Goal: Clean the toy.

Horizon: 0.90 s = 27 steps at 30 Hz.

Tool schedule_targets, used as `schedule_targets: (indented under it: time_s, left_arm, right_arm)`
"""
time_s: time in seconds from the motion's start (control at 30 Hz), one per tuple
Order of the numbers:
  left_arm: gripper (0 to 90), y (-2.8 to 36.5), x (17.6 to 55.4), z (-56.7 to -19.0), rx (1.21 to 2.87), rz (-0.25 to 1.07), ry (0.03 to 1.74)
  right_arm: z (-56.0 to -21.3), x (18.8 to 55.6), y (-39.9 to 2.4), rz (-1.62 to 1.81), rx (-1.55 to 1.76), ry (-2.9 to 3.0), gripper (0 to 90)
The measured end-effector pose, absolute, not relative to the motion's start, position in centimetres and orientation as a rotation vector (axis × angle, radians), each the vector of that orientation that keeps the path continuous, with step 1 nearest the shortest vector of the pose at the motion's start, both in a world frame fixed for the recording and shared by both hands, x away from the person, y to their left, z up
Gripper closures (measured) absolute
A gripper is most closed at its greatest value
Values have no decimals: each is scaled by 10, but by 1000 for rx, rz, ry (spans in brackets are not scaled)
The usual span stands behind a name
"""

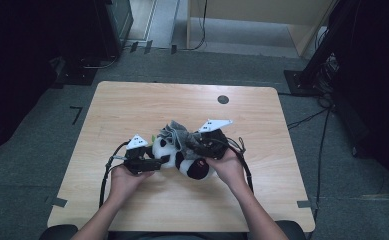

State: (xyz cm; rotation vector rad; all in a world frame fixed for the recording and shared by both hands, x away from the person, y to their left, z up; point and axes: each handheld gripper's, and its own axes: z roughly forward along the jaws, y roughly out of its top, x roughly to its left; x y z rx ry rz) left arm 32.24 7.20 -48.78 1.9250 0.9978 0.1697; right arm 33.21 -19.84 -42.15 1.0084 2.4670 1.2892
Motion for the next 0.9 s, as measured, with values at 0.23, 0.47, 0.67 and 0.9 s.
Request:
schedule_targets:
  time_s: [0.23, 0.47, 0.67, 0.9]
  left_arm:
    - [271, 73, 323, -488, 1932, 165, 996]
    - [268, 73, 323, -488, 1924, 157, 1000]
    - [264, 74, 324, -488, 1925, 156, 996]
    - [250, 74, 323, -488, 1916, 151, 1006]
  right_arm:
    - [-420, 332, -200, 1329, 1043, 2459, 703]
    - [-416, 330, -201, 1268, 998, 2451, 718]
    - [-418, 339, -222, 1245, 1121, 2397, 729]
    - [-408, 337, -221, 1262, 1094, 2342, 732]
